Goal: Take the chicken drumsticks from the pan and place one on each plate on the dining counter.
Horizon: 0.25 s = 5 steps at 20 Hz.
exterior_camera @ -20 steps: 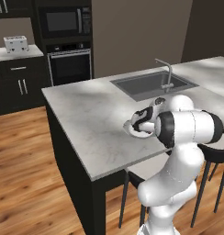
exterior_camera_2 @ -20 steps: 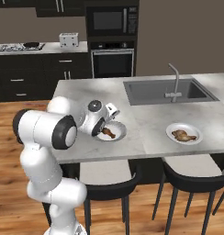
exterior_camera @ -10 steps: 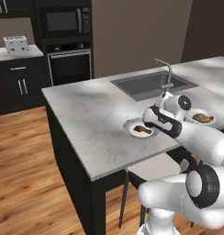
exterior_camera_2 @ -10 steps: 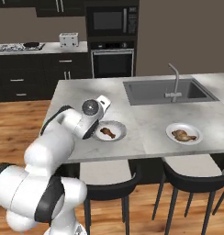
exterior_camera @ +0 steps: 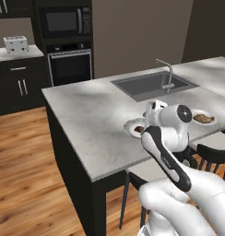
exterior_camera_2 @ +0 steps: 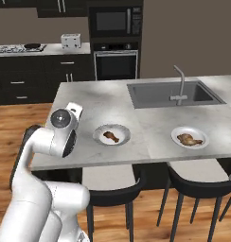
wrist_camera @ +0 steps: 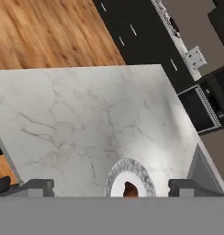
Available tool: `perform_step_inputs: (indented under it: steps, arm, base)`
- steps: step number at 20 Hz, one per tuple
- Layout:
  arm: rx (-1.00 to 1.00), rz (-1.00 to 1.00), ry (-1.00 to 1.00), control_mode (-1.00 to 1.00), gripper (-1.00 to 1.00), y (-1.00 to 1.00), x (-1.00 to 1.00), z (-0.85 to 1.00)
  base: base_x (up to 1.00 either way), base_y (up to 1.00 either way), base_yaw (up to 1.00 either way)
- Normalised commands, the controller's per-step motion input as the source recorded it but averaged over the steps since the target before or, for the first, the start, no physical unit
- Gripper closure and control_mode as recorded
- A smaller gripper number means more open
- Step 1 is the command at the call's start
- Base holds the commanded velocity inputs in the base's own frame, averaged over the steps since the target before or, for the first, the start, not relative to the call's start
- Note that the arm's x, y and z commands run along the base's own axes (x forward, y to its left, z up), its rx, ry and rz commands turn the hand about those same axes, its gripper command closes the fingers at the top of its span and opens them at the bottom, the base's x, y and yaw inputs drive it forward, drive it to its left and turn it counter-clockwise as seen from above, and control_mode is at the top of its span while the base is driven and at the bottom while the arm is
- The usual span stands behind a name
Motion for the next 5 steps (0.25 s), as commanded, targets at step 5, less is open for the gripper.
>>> perform_step_inputs:
  steps: [5]
  arm:
    - [-0.27, 0.18, 0.08, -1.00, -1.00, 1.00, -1.00, -0.02]
  base:
    - [0.00, 0.00, 0.00]
